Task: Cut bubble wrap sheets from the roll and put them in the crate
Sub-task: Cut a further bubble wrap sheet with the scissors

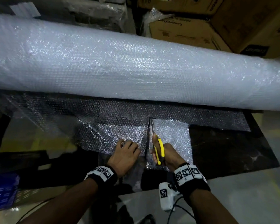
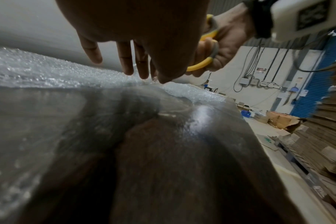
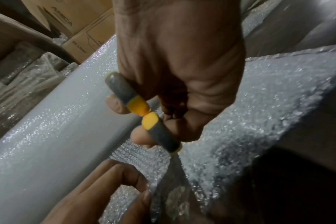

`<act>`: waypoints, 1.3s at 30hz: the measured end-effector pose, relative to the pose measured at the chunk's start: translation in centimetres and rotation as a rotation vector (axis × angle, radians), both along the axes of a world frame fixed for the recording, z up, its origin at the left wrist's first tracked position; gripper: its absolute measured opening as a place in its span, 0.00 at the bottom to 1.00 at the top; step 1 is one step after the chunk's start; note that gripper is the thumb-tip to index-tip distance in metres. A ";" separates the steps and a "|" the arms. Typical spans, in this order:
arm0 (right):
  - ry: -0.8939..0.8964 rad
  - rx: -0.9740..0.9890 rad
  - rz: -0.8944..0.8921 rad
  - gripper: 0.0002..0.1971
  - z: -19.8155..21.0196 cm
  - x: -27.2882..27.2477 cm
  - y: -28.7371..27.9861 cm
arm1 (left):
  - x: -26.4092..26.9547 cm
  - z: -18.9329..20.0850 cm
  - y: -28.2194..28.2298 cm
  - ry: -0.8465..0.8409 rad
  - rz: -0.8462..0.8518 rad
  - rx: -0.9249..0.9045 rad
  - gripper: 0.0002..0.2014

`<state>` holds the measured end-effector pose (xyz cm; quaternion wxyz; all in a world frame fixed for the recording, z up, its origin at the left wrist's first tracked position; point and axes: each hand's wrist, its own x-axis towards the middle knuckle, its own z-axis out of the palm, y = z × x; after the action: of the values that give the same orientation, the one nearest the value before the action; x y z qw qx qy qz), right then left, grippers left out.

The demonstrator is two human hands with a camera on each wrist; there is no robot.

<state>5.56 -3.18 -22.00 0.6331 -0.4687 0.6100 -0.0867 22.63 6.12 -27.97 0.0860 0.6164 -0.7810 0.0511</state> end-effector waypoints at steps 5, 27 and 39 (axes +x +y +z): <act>-0.125 0.033 -0.034 0.30 0.9 -1.7 1.8 | 0.4 0.4 0.1 -0.032 0.005 0.043 0.08; 0.754 -0.547 0.368 0.20 -0.1 -25.8 -5.7 | -8.5 2.7 1.1 -0.105 0.306 0.578 0.33; 0.778 -0.670 0.617 0.22 -1.9 -26.1 -8.0 | -14.4 4.4 1.5 -0.091 0.540 0.317 0.21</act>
<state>-20.52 -11.14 -23.87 0.1769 -0.7957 0.5719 0.0915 8.20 7.60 -23.56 -0.0628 0.8043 -0.5905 -0.0231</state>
